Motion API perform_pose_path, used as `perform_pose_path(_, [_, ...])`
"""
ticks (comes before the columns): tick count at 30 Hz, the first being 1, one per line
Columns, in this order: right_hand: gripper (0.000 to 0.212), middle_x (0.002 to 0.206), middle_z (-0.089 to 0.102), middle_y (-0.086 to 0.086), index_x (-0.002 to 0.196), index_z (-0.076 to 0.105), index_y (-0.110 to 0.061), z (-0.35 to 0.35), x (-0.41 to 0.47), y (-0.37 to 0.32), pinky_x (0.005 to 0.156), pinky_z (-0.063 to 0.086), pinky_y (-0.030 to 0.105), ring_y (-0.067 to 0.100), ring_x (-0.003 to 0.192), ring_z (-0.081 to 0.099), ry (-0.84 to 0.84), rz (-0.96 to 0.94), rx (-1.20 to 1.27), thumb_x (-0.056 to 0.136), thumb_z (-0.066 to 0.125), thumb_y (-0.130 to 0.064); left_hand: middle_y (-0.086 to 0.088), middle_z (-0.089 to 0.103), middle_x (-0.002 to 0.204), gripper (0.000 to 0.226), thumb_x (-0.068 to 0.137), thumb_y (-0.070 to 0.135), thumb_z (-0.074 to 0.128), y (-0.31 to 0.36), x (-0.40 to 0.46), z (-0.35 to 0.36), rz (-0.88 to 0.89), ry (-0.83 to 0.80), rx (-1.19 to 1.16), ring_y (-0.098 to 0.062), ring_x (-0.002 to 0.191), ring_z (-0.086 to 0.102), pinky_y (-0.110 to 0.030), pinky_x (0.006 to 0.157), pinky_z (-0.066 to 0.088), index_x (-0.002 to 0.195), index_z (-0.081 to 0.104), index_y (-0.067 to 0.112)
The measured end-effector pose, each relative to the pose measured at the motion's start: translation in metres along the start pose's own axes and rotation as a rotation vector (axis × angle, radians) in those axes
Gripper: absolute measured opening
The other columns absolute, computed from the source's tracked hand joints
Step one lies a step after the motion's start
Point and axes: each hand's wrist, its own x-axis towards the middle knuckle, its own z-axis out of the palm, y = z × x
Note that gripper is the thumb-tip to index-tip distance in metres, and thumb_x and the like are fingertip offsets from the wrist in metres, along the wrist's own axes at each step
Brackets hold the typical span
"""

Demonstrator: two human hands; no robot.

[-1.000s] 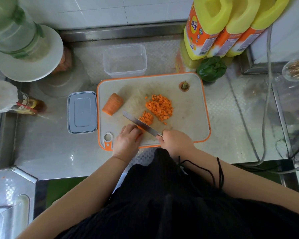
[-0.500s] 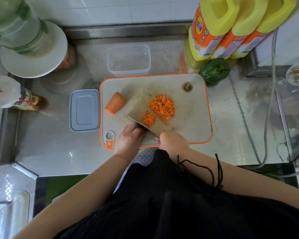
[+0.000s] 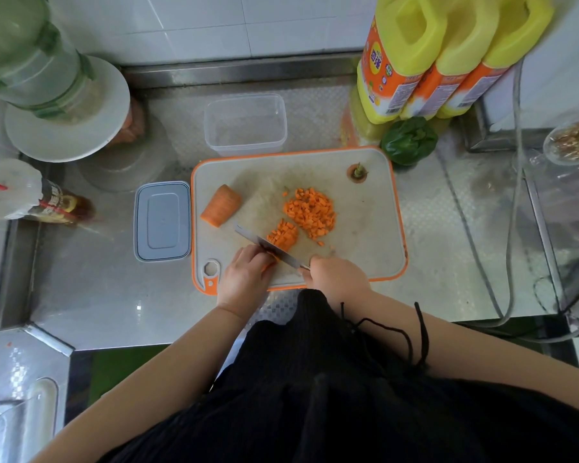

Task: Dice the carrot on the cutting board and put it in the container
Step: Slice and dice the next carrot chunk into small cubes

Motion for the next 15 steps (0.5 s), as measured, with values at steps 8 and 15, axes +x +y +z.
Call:
perform_pose_path(8, [0.013,0.066,0.045,-0.001,0.085,0.052,-0.011,0.002,0.004,-0.006,0.063,0.040,0.033,0.026,0.073,0.054,-0.096,0.082,-0.049,0.096,0.046,-0.015,-0.005,0.068,0.095,0.031,0.090,0.029,0.052,-0.001,-0.003,0.003,-0.011,0.017,-0.009,-0.027,0.085,0.063,-0.034,0.073,0.055,0.087,0.074,0.007])
perform_pose_path(15, [0.018,0.070,0.047,-0.002,0.096,0.057,-0.009,0.009,0.011,-0.013,0.066,0.045,0.035,0.027,0.083,0.061,-0.062,0.048,0.004,0.098,0.047,-0.024,-0.005,0.069,0.098,0.030,0.091,0.029,0.053,-0.002,-0.005,0.005,-0.009,0.026,-0.022,-0.023,0.089,0.062,-0.030,0.076,0.050,0.091,0.075,0.008])
